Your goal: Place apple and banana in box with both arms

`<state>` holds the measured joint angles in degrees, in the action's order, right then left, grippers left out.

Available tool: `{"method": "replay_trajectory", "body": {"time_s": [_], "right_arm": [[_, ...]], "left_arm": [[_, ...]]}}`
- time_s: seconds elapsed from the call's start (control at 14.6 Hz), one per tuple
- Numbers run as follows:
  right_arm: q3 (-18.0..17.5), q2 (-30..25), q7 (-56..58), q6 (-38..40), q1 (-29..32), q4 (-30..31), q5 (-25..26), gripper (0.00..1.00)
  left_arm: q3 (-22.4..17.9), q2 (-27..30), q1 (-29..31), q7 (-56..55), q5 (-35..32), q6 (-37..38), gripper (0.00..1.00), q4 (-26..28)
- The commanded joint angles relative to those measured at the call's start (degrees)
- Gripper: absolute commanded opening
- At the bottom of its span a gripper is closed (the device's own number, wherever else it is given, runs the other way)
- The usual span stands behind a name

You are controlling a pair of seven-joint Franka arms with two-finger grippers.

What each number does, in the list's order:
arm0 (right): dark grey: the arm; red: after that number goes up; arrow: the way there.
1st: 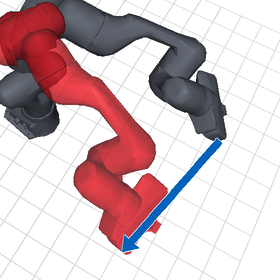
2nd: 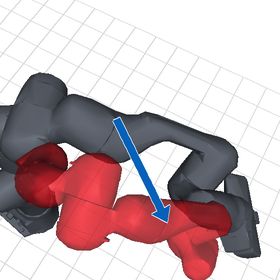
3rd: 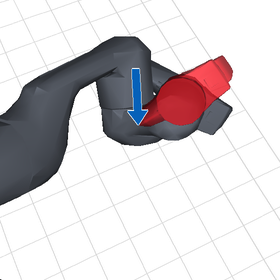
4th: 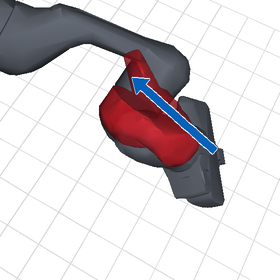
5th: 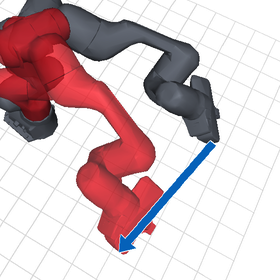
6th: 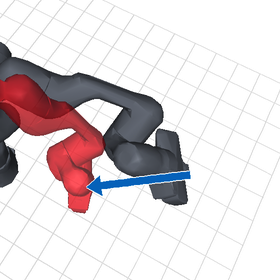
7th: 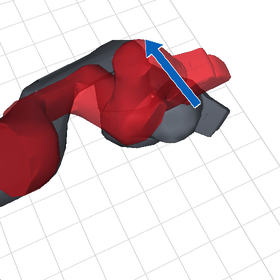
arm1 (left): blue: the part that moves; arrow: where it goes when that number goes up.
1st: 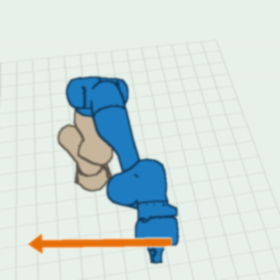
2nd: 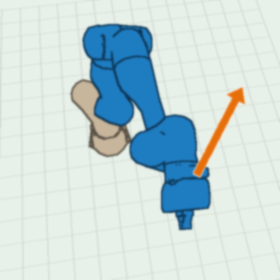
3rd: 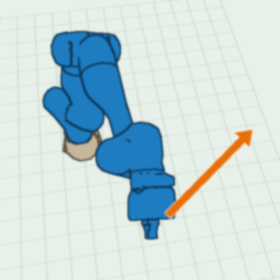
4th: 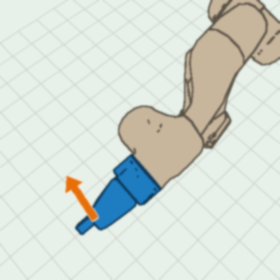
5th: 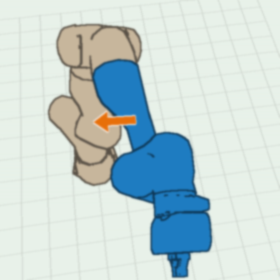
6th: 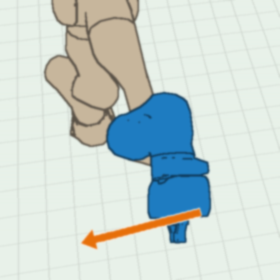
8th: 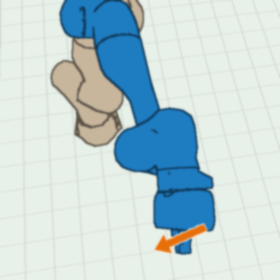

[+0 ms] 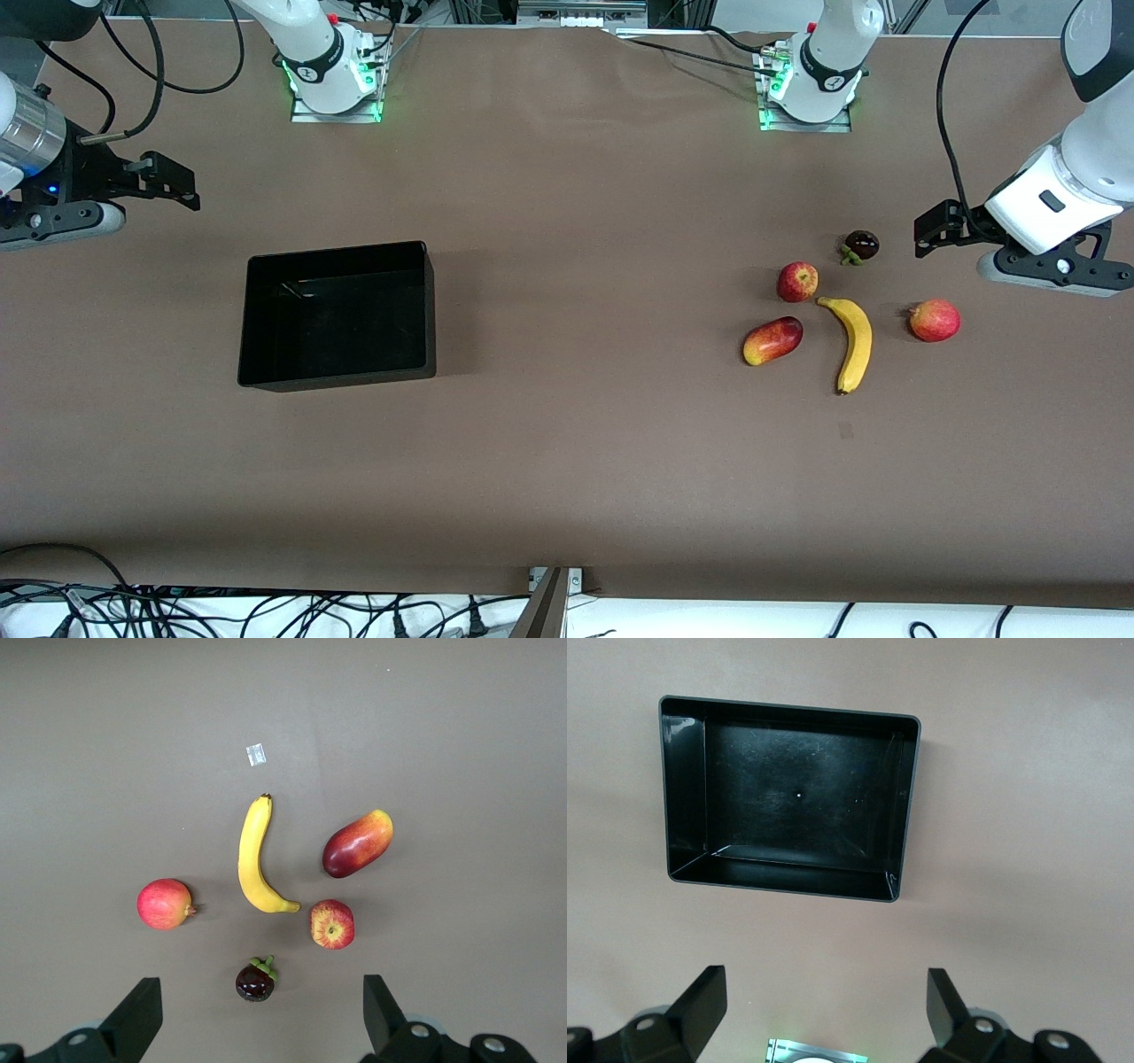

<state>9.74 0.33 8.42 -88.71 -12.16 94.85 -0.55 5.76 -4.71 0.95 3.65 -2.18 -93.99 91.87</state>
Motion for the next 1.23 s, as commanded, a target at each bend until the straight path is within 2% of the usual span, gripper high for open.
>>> {"method": "replay_trajectory", "body": {"time_s": [0.0,0.89,1.03,1.17], "right_arm": [[-0.43,-0.94,-0.69,0.46,0.03,-0.02,0.99,1.00],[-0.16,0.37,0.28,0.20,0.12,-0.55,2.04,1.00],[0.10,2.64,0.28,-2.50,0.38,2.86,4.06,1.00],[1.58,4.58,1.58,-12.31,0.82,10.14,4.15,1.00]], "left_arm": [[0.13,-0.30,-0.07,-0.48,0.34,1.35,1.00,-1.35],[0.39,-0.38,-0.07,-0.66,0.34,1.35,1.00,-1.35],[0.48,-0.30,-0.07,-0.66,0.34,1.35,1.00,-1.35],[0.48,-0.38,-0.07,-0.66,0.34,1.35,1.00,-1.35]]}}
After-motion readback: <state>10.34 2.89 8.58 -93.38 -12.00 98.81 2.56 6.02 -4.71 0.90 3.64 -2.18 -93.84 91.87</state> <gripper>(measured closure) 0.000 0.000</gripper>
